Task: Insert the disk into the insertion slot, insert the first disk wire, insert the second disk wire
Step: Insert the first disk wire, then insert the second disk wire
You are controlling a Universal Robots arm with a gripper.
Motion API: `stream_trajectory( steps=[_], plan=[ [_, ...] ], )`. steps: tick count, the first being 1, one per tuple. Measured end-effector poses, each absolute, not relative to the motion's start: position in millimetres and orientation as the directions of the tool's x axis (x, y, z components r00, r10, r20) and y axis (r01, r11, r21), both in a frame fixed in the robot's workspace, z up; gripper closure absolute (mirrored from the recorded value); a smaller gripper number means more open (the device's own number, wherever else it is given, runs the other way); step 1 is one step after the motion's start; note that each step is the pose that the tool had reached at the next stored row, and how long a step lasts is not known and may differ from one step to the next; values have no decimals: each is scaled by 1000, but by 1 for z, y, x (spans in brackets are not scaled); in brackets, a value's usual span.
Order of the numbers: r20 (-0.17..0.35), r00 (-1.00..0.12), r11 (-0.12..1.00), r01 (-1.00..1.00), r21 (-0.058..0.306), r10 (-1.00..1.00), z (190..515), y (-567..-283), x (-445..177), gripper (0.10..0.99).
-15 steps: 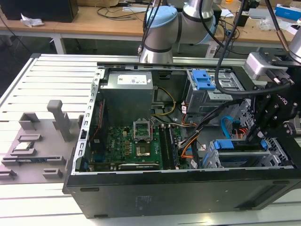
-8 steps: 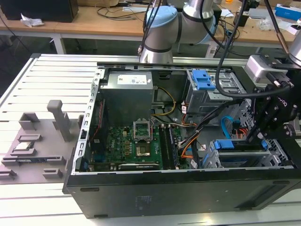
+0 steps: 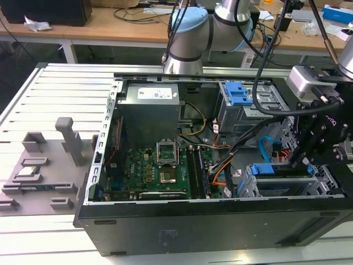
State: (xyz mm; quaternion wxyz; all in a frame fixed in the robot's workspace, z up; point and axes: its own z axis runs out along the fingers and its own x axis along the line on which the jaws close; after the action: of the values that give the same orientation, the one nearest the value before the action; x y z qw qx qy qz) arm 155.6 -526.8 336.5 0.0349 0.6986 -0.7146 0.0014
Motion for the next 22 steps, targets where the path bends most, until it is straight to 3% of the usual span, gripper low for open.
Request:
stream_trajectory(
  steps=[8, 9, 10, 17, 18, 20, 21, 22],
  plan=[
    [52, -21, 24, -999, 47, -998, 366, -526, 155, 843],
    [52, -21, 24, -999, 47, -998, 370, -525, 155, 859],
    [52, -21, 24, -999, 47, -998, 372, -525, 156, 980],
    [52, -21, 24, -999, 47, -998, 387, -523, 156, 980],
    [52, -21, 24, -999, 47, -998, 387, -523, 156, 973],
    [52, -21, 24, -999, 47, -998, 387, -523, 156, 851],
    [52, -21, 24, -999, 47, -998, 387, -523, 156, 851],
    [52, -21, 24, -999, 47, -998, 387, -523, 156, 784]
  ],
)
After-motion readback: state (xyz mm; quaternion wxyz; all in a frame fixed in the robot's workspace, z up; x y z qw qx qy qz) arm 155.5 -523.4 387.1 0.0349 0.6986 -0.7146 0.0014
